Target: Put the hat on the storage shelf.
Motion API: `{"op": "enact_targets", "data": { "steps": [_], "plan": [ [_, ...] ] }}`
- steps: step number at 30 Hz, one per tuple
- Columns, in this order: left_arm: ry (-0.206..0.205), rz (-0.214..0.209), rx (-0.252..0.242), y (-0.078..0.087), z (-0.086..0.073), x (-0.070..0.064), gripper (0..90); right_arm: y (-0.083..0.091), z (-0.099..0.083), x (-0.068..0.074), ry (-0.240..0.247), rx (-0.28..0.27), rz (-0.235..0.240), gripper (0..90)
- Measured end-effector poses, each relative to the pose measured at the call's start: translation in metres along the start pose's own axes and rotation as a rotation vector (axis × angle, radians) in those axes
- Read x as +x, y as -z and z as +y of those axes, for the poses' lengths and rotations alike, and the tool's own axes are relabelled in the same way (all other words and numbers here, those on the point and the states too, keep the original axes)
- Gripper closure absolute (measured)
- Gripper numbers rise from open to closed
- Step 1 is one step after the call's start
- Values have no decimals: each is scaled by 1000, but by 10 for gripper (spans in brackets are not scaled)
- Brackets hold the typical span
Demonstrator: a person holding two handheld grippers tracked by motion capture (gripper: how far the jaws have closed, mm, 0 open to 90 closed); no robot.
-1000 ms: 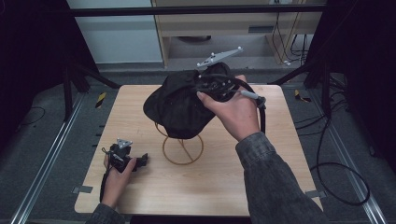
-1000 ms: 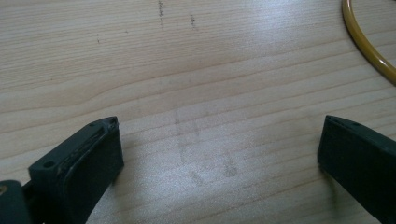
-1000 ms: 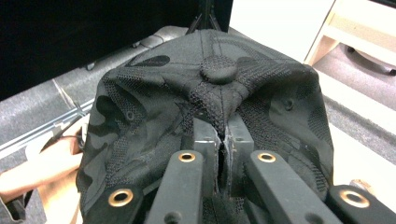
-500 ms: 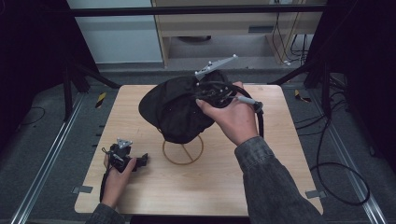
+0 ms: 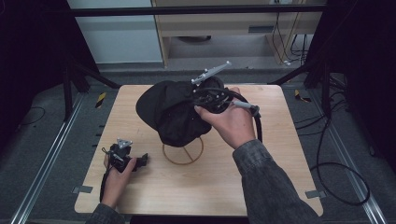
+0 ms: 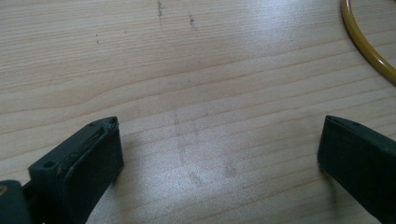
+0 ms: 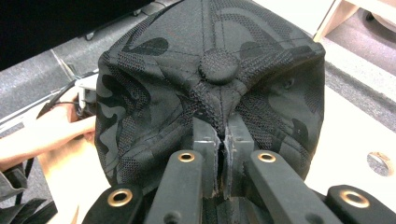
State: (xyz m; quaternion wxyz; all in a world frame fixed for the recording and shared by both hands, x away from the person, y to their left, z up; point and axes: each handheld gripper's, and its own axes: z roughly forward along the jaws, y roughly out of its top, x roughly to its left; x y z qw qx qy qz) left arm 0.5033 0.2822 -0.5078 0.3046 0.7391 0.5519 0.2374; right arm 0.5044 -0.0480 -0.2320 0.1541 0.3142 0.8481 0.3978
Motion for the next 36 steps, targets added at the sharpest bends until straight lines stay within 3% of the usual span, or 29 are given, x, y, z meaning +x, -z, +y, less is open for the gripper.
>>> {"op": "enact_targets", "data": {
  "steps": [16, 26, 36],
  "plan": [
    [-1, 1, 0, 0, 0, 0, 0, -33, -5, 6, 27, 41, -33, 856],
    [0, 1, -1, 0, 0, 0, 0, -42, -2, 5, 27, 52, -31, 832],
    [-2, -1, -1, 0, 0, 0, 0, -47, -2, 6, 39, 53, -24, 745]
  ]
}}
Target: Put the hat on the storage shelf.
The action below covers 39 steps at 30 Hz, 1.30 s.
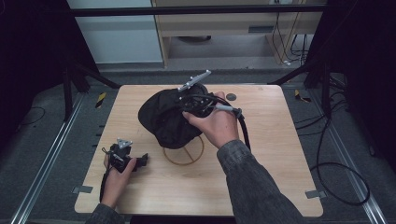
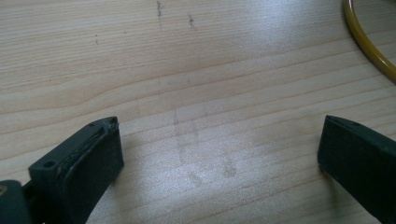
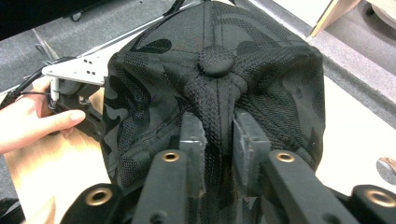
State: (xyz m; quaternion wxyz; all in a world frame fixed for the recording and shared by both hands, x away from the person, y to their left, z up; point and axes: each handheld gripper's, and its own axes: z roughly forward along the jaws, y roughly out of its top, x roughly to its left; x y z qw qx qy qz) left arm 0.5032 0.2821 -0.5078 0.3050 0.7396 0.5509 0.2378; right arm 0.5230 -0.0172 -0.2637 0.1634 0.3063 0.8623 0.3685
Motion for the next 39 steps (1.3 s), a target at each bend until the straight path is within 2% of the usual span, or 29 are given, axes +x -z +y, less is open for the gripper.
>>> {"op": "enact_targets", "data": {
  "steps": [5, 15, 29, 39],
  "plan": [
    [-1, 0, 0, 0, 0, 0, 0, 1, -1, -2, -12, -17, 5, 693],
    [-1, 0, 0, 0, 0, 0, 0, 4, -5, -4, -21, -17, 13, 660],
    [-1, 0, 0, 0, 0, 0, 0, 23, -21, -13, -51, -41, 29, 627],
    [-4, -1, 3, 0, 0, 0, 0, 33, -29, -19, -60, -49, 17, 573]
  ]
}}
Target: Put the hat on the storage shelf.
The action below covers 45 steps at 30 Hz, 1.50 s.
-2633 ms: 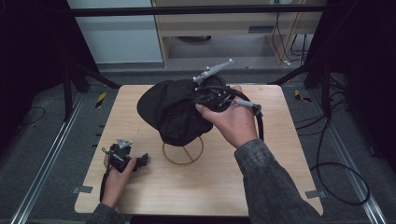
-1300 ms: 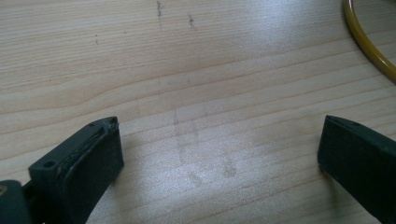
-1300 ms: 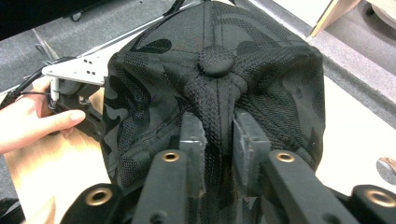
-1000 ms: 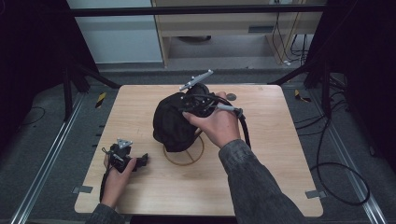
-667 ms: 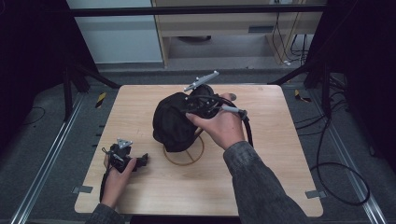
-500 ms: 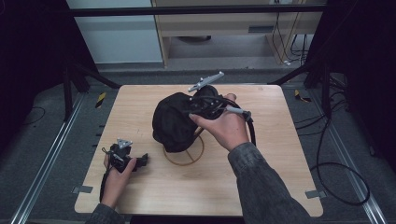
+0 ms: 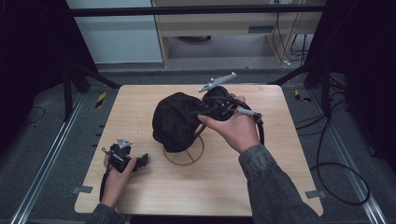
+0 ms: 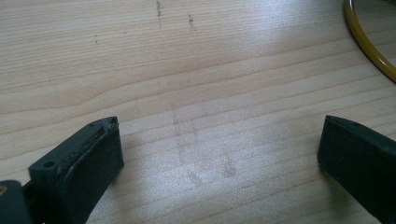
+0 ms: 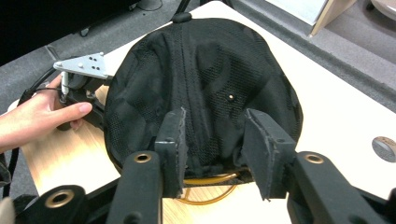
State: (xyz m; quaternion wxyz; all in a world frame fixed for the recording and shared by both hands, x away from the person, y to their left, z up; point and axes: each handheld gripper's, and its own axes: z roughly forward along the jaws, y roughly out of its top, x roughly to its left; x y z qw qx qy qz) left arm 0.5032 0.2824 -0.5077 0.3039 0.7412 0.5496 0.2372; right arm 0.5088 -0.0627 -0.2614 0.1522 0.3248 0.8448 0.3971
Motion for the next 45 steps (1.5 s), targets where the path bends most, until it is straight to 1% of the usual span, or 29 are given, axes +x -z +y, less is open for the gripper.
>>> {"op": "enact_targets", "data": {
  "steps": [1, 3, 8, 9, 12, 16, 20, 21, 27, 29, 35, 37, 41, 45],
  "plan": [
    [0, 0, 0, 0, 0, 0, 0, 0, 0, 0, 0, 0, 0, 573],
    [-1, -1, 0, 0, 0, 0, 0, 3, -1, -1, -2, -7, -3, 546],
    [-3, -2, 1, 0, 0, 0, 0, 10, -5, -6, -17, -28, -15, 440],
    [-3, -2, 0, 0, 0, 0, 0, 10, -5, -7, -13, -31, -19, 424],
    [-3, -2, 1, 0, 0, 0, 0, 13, -9, -10, -15, -36, -28, 338],
    [-3, -2, 0, 0, 0, 0, 0, 16, -14, -13, -12, -46, -67, 207],
    [-3, -3, -1, 0, 0, 0, 0, 20, -20, -18, -23, -47, -95, 102],
    [-3, -2, -2, 0, 0, 0, 0, 22, -21, -18, -23, -48, -98, 90],
    [-4, -4, -1, 0, -1, 0, 0, 35, -31, -25, -18, -77, -124, 66],
    [-4, -4, -1, 0, 0, 0, 0, 38, -34, -28, -26, -82, -127, 63],
    [-5, -4, -2, 0, -1, 0, 0, 48, -45, -37, -47, -80, -144, 64],
    [-5, -3, -2, 0, -1, 0, 0, 50, -49, -39, -45, -79, -152, 68],
    [-5, -4, -2, 0, -1, 0, 0, 53, -62, -45, -59, -67, -177, 88],
    [-4, -6, -2, 0, -1, 0, 0, 53, -72, -47, -50, -58, -179, 91]
  ]
}}
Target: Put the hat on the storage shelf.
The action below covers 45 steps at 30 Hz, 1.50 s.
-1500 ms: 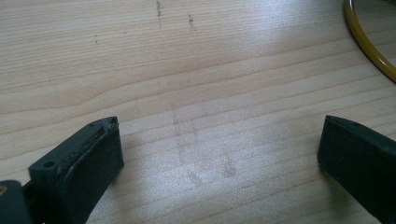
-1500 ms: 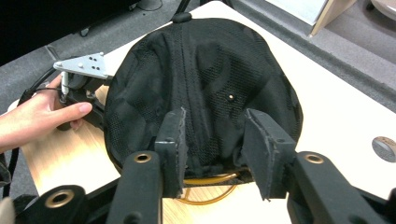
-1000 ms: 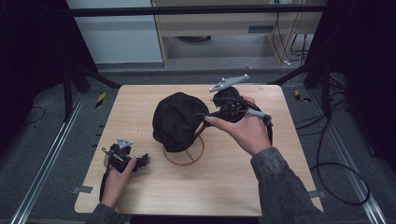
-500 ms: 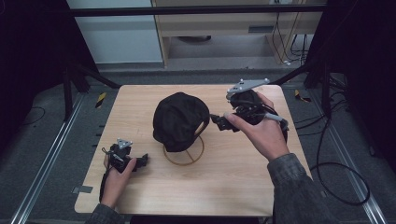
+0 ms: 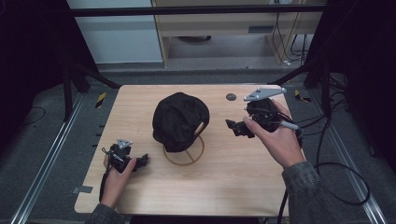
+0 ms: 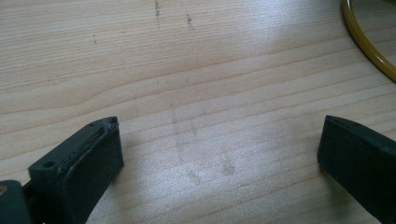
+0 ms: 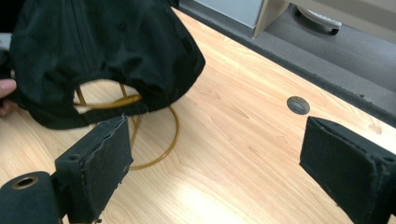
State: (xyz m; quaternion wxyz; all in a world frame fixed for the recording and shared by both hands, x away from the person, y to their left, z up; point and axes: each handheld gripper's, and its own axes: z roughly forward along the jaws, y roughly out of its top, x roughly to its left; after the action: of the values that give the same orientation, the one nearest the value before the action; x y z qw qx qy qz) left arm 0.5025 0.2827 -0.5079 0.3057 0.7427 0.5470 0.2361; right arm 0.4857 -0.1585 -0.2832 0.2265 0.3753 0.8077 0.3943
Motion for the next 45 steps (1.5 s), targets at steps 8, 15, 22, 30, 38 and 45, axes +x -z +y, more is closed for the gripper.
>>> {"op": "enact_targets", "data": {
  "steps": [8, 15, 22, 30, 38, 45],
  "plan": [
    [-4, -1, 2, 0, 0, 0, 0, 0, -26, -4, 23, -13, -22, 98],
    [-5, -2, 0, 0, 0, 0, 0, -2, -46, -9, 12, -12, -44, 102],
    [-5, -3, 0, 0, 0, 0, 0, -7, -64, -13, -8, 3, -49, 106],
    [-5, -3, 0, 0, 0, 1, 0, -13, -83, -14, -22, 23, -49, 108],
    [-5, -3, 0, 0, 0, 1, 0, -22, -102, -15, -42, 43, -53, 110],
    [-6, -3, 0, 0, 0, 1, 0, -34, -120, -14, -59, 69, -44, 111]
  ]
}}
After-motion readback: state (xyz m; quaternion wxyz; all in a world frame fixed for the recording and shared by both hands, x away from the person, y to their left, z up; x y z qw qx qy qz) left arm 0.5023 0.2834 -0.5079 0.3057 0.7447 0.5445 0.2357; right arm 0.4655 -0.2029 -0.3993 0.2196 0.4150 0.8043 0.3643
